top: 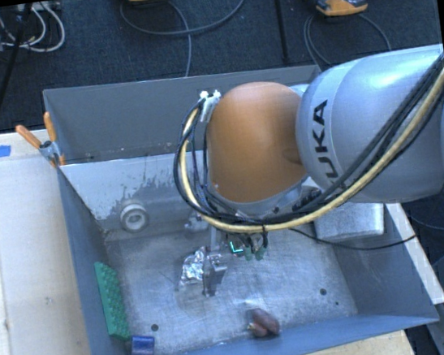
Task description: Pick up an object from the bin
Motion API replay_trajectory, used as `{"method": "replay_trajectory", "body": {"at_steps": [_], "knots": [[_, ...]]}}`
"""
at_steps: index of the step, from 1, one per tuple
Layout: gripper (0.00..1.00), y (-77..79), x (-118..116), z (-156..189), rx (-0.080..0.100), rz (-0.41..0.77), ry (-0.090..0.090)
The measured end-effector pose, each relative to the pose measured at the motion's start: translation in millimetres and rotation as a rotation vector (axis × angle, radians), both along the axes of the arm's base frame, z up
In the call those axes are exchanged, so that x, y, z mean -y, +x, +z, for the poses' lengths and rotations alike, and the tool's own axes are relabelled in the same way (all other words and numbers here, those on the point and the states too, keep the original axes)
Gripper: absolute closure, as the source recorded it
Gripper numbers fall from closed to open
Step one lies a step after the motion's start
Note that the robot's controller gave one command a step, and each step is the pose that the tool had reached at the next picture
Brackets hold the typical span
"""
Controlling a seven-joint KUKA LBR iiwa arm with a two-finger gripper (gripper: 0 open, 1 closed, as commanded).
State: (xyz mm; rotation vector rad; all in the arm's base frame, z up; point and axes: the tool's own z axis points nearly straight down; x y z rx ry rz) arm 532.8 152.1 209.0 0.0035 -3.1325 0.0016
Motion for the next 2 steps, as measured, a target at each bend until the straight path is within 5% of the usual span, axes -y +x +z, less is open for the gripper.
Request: {"method": "replay_trajectory", "body": {"at_steps": [1, 2], "knots": [[0.00, 8.8, 28.6, -136.7, 0.024, -0.049, 0.008], [1.00, 11.3, 29.8, -132.3, 0.030, -0.053, 0.008]]}}
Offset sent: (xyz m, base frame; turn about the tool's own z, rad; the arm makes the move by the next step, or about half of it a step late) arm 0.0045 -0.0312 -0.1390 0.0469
